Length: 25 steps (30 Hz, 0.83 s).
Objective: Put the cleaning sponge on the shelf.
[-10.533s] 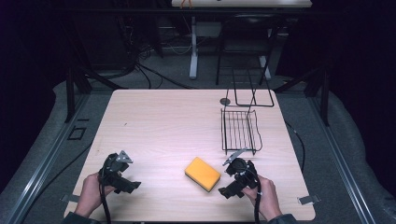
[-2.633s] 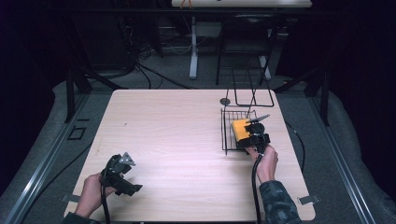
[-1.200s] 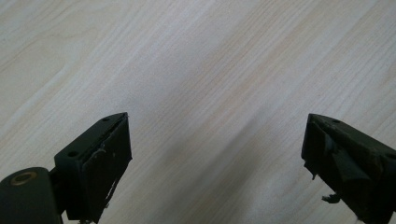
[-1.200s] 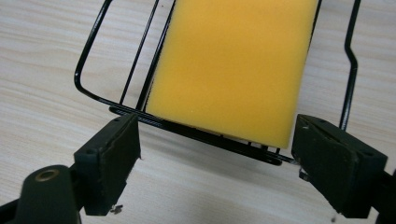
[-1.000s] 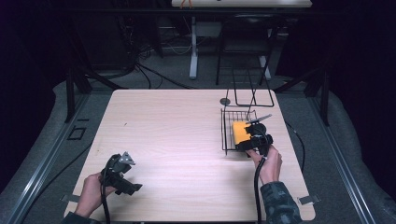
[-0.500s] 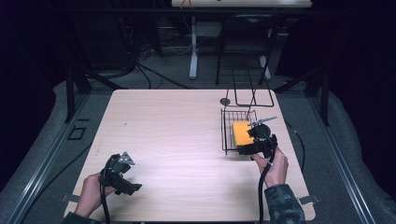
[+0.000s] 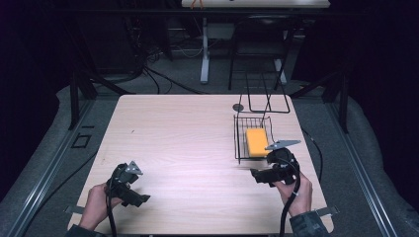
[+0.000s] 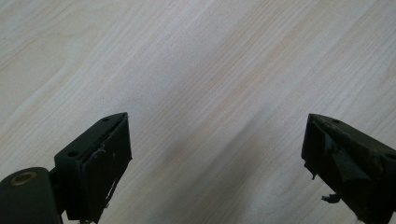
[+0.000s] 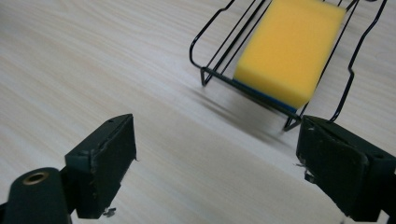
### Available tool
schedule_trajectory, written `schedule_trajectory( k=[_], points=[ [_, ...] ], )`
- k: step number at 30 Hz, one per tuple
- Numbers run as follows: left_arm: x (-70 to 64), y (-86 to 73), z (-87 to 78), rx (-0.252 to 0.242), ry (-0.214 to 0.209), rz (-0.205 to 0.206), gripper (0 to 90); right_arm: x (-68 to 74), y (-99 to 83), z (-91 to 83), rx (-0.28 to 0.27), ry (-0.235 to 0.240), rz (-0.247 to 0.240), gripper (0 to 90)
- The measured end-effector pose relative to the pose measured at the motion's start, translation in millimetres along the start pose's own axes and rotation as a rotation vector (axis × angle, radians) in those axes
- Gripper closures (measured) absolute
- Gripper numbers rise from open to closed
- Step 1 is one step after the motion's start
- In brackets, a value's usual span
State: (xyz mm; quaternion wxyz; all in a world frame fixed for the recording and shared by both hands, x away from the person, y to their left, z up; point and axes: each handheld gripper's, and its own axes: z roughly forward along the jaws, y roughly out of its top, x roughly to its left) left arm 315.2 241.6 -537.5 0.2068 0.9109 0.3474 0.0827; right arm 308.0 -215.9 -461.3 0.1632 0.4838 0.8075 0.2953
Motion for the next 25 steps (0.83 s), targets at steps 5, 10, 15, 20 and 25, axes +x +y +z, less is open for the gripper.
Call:
schedule_trajectory(
  k=[5,10,15,20,25],
  points=[
    [-0.5,0.0,1.0,0.007,0.0,0.003,8.3,4.6,-20.7,1.3,0.01,0.006,-0.023,9.7],
    [-1.1,0.5,1.4,0.009,-0.001,0.003,8.3,9.3,-41.3,10.7,0.061,0.014,-0.04,9.9],
    [-0.4,1.0,1.3,0.012,-0.001,0.007,8.4,14.8,-55.2,20.6,0.121,0.022,-0.069,10.5],
    [-1.4,2.0,2.5,0.016,-0.001,0.012,8.4,17.6,-60.0,28.8,0.157,0.034,-0.078,11.5],
    [-1.0,2.3,2.8,0.018,0.0,0.008,8.9,18.0,-60.6,32.0,0.167,0.035,-0.093,11.9]
  ],
)
